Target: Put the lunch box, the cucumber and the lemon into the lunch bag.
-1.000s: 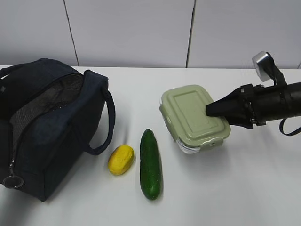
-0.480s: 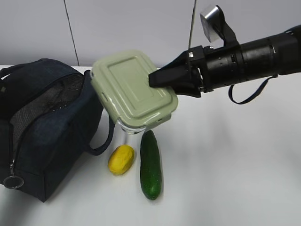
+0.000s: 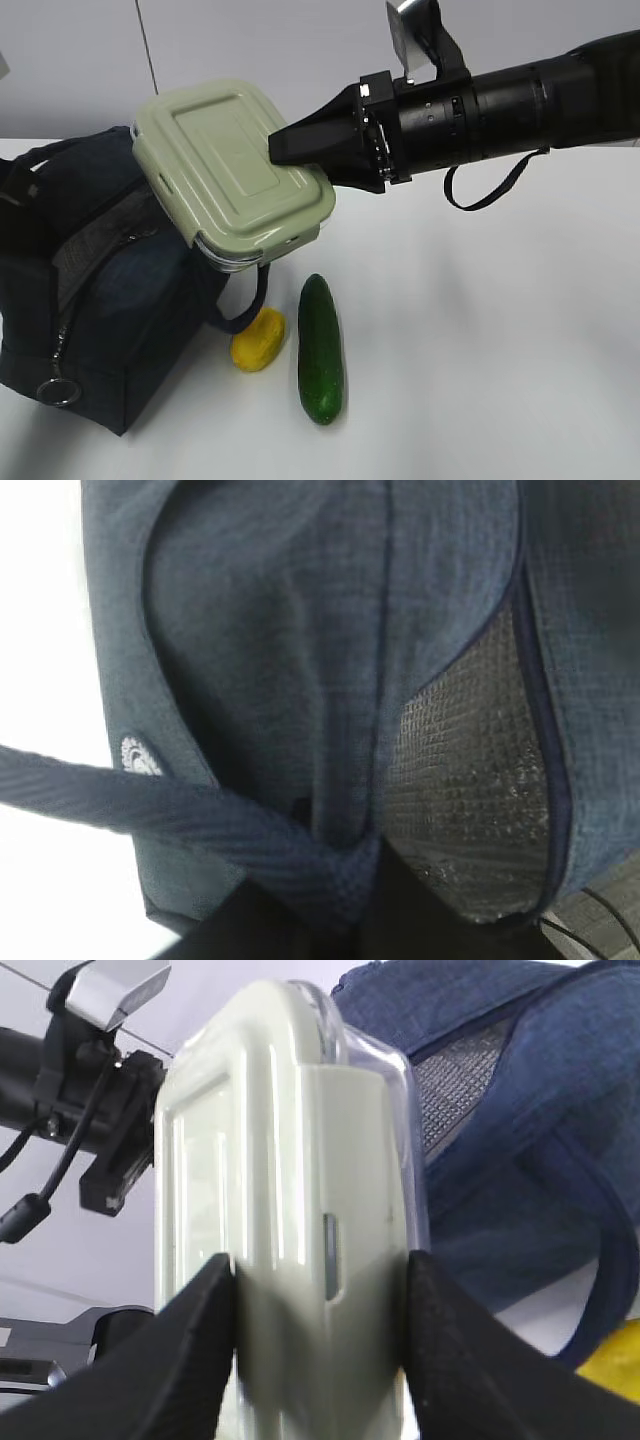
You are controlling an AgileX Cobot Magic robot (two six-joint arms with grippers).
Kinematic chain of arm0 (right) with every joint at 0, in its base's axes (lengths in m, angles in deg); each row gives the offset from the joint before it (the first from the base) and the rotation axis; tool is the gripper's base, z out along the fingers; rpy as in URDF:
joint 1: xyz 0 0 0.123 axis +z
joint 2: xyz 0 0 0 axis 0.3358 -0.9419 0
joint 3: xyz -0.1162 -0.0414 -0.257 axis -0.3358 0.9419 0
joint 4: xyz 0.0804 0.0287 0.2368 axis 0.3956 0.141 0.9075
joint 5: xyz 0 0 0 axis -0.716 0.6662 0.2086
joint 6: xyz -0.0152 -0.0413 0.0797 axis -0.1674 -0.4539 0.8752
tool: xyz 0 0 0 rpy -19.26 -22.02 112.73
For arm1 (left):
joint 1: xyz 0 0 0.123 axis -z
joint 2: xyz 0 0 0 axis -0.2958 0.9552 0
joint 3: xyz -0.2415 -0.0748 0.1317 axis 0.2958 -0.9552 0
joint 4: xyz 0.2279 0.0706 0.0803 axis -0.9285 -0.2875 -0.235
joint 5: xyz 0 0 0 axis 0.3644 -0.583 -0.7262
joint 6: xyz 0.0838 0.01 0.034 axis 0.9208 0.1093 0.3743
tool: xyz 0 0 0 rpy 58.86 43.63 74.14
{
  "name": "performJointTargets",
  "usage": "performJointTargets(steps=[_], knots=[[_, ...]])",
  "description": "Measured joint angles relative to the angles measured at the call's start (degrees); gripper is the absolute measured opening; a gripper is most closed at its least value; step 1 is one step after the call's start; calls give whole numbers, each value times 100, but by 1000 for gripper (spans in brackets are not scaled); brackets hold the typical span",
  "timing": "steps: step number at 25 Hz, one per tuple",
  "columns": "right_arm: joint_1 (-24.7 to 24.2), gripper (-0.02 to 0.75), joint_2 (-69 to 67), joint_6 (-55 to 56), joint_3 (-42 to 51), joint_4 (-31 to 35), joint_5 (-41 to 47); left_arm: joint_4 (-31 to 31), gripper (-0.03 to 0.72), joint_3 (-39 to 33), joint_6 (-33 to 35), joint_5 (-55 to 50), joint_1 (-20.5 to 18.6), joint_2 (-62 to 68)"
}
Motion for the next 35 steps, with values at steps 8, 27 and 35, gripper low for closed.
performJointTargets(steps=[8,27,35], knots=[[0,380,-389,-37,0,84,0,322,-6,0,0,123,167,0],[0,380,-763,47,-27,-458,-2,1577,-6,0,326,503,167,-44],[80,379,-1028,57,-321,-147,-46,1613,-7,0,338,276,167,-44]])
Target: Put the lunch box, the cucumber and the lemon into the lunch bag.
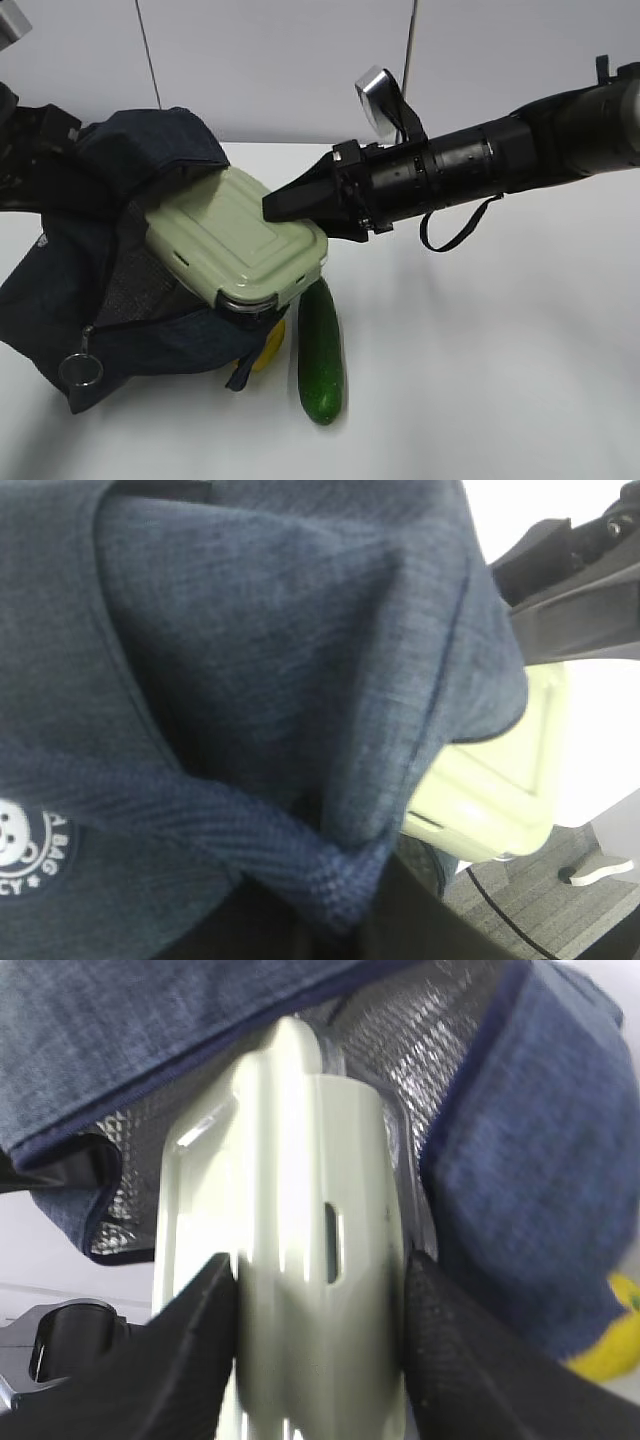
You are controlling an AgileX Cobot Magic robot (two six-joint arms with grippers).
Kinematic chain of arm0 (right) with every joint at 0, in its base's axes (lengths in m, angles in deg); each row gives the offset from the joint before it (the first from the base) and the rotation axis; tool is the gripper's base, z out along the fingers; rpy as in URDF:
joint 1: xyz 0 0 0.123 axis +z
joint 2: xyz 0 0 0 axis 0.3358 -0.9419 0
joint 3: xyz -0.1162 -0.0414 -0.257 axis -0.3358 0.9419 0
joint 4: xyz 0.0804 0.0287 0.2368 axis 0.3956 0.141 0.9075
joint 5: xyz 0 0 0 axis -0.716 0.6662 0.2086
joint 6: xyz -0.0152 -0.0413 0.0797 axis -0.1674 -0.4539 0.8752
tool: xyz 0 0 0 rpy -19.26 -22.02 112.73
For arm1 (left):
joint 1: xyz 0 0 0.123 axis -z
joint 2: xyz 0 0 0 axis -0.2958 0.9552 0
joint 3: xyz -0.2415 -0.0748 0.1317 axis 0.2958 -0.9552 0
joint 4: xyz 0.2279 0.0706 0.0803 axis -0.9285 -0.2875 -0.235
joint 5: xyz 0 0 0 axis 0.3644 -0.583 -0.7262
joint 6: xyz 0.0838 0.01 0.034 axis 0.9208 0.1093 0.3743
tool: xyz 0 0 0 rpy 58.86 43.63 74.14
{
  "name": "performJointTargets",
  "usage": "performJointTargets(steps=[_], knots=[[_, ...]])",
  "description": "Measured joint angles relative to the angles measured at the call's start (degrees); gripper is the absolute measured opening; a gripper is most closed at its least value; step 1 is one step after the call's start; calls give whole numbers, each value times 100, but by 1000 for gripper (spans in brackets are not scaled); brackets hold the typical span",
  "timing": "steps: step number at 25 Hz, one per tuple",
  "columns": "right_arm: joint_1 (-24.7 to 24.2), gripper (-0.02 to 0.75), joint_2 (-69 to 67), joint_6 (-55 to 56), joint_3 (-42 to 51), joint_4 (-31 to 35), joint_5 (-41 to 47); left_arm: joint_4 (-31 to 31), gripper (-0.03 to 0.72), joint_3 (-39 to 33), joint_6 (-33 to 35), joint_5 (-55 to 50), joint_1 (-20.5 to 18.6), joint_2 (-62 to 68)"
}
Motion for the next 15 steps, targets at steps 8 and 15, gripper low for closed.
performJointTargets(steps=[8,15], knots=[[323,377,-23,21,-406,0,-222,0,-7,0,0,-167,0,-14],[634,377,-432,84,-795,51,-344,0,-7,0,32,-293,0,8]])
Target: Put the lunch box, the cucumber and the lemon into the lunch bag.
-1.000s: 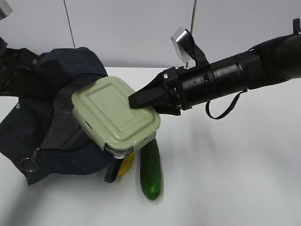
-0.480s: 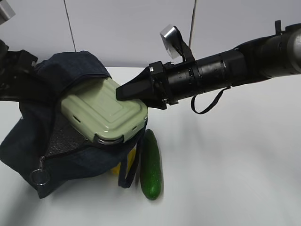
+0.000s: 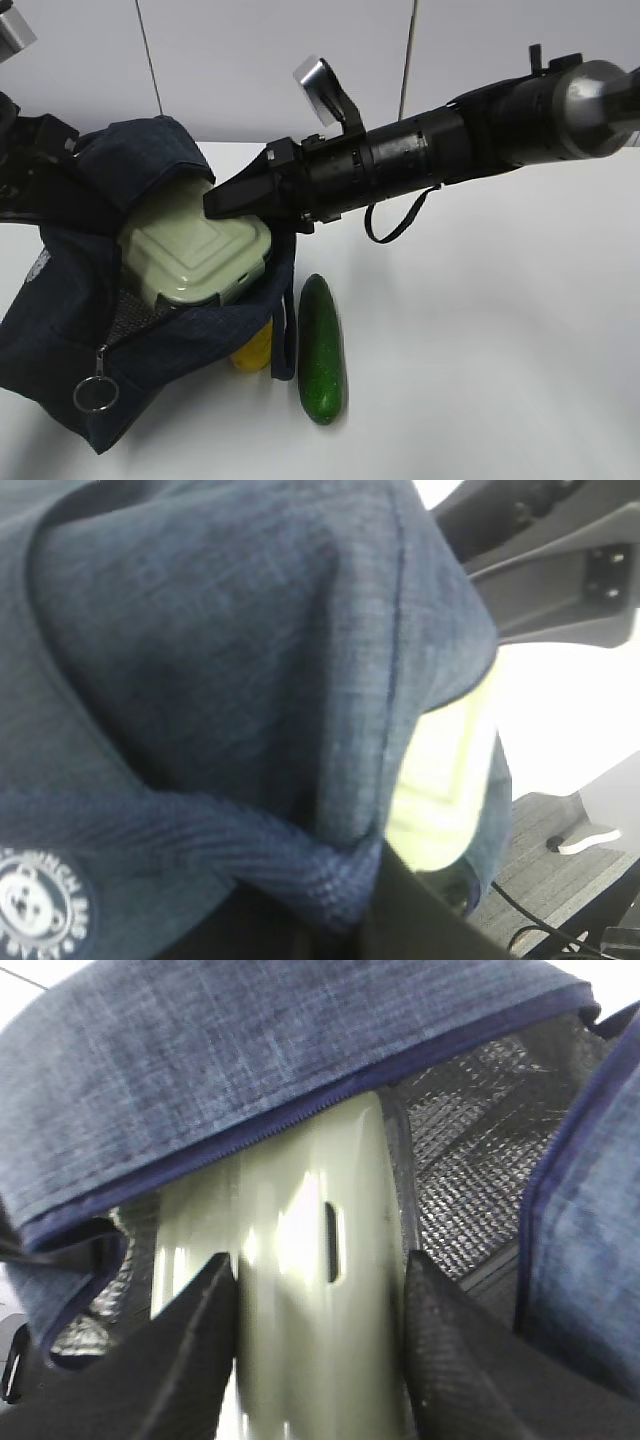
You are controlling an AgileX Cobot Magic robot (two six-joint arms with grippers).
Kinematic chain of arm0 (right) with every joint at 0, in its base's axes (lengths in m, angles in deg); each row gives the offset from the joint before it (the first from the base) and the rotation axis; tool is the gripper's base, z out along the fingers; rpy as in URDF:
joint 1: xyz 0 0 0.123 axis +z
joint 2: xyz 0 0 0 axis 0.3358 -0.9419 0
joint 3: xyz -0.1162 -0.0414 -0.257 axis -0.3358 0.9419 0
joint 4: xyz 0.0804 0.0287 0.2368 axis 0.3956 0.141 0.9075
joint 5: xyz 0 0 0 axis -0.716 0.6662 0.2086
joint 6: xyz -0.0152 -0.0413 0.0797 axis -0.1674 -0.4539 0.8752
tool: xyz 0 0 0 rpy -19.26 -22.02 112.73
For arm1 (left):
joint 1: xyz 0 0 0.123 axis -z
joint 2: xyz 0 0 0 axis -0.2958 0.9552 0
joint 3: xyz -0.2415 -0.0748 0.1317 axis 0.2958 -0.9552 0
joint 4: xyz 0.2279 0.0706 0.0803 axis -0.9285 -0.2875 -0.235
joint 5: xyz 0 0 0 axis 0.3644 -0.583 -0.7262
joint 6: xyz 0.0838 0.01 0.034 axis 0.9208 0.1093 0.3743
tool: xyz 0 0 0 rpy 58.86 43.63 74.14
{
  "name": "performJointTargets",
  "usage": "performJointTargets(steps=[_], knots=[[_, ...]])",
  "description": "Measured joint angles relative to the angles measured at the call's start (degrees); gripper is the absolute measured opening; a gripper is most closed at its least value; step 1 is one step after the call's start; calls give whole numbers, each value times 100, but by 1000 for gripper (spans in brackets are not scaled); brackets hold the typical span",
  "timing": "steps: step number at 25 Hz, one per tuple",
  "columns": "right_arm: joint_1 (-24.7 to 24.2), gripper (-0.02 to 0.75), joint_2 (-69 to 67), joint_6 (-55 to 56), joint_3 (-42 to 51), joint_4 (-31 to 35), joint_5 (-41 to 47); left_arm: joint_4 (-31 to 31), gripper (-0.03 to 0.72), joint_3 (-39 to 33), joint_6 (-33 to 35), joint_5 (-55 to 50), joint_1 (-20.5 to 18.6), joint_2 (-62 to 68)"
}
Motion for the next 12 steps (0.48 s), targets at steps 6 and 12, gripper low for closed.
performJointTargets(steps=[6,12], knots=[[350,377,-422,10,-346,87,-315,0,-7,0,63,-107,0,121],[667,377,-755,8,-632,203,-693,27,-8,0,171,-131,0,265]])
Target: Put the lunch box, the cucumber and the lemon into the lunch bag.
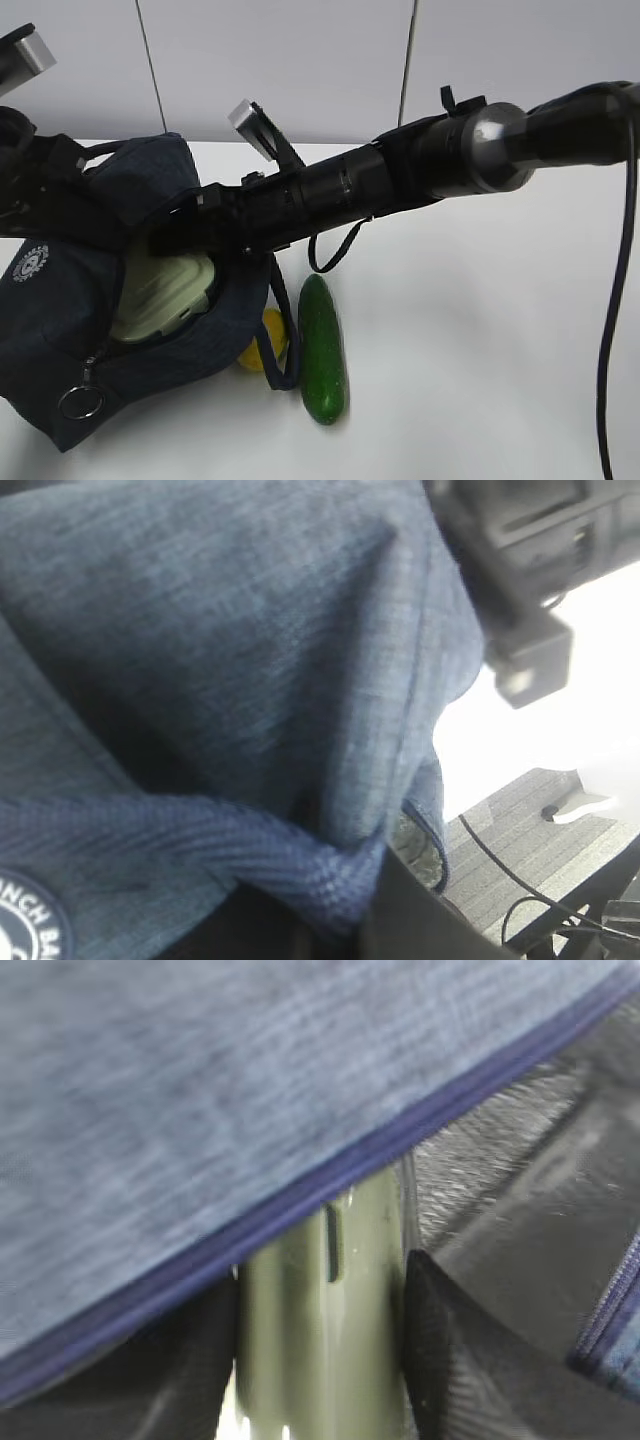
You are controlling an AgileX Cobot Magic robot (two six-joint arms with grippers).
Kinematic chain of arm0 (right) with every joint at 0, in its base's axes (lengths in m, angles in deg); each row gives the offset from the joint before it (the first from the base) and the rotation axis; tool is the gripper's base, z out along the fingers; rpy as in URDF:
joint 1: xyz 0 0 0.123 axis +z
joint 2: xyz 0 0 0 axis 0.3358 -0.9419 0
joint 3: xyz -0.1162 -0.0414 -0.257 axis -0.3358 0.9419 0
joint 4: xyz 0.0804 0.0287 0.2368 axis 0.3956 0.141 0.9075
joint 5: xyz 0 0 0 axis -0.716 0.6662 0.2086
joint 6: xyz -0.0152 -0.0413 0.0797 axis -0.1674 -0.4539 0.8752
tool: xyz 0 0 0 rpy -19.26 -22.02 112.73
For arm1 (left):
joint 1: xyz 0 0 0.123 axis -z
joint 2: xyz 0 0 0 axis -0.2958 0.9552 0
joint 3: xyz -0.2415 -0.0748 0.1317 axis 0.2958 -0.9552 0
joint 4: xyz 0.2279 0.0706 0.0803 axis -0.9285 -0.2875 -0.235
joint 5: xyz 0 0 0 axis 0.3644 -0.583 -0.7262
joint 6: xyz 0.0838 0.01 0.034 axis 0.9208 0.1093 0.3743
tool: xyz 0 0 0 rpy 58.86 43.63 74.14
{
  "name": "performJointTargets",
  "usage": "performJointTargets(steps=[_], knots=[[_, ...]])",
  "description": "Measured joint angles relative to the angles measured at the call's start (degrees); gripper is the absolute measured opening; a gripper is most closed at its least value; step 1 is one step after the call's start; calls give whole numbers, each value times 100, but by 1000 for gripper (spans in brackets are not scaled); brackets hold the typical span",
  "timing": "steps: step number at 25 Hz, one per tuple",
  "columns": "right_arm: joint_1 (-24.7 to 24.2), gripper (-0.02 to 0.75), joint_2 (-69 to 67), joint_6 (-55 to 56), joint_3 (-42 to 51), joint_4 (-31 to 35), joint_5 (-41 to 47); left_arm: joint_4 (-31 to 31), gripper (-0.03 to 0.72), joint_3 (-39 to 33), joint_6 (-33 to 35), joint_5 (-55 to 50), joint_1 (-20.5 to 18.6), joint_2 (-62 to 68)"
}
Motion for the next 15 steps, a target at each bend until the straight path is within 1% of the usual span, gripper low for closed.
performJointTargets(steps=[3,10,15], knots=[[125,377,-96,0,-83,43,-251,42,-8,0,52,0,0,0],[313,377,-376,-11,-160,472,-483,98,-8,0,73,0,0,0],[359,377,-437,-20,-160,506,-558,127,-8,0,73,0,0,103]])
